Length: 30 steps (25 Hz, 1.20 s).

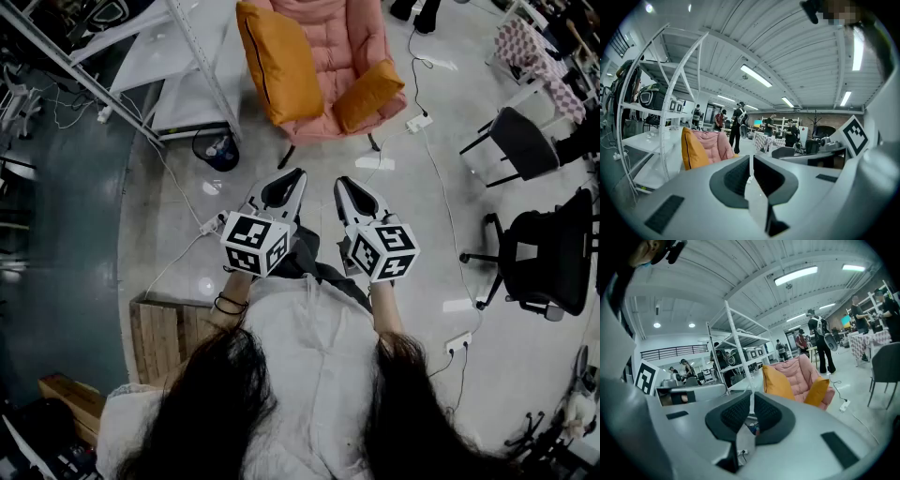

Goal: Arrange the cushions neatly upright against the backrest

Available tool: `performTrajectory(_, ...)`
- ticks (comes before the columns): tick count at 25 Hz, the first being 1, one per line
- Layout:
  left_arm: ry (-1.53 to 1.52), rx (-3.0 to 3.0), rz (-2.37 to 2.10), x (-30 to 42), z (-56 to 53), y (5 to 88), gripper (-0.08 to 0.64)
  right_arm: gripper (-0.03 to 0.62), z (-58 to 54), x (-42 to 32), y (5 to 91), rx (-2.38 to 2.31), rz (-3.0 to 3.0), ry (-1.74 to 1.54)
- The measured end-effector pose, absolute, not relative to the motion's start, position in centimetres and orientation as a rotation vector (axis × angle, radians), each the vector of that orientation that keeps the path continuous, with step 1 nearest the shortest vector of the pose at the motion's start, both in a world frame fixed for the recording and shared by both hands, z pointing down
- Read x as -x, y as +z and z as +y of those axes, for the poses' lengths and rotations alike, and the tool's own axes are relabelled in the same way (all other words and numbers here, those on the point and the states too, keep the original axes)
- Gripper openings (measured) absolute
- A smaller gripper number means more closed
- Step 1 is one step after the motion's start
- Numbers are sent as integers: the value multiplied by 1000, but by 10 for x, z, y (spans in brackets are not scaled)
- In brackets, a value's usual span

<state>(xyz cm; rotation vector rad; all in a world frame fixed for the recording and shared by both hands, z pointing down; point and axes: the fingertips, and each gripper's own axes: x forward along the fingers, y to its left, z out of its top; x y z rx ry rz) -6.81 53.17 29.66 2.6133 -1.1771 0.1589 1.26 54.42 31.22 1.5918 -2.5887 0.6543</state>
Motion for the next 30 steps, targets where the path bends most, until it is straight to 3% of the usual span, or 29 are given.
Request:
performTrajectory(16,177,-2583,-1212,67,501,303,38,48,517,-36,316,-1631,-2623,709)
performTrajectory(30,134,-2538,-1252,95,344,307,38,48,372,-20,326,-1587,-2607,717)
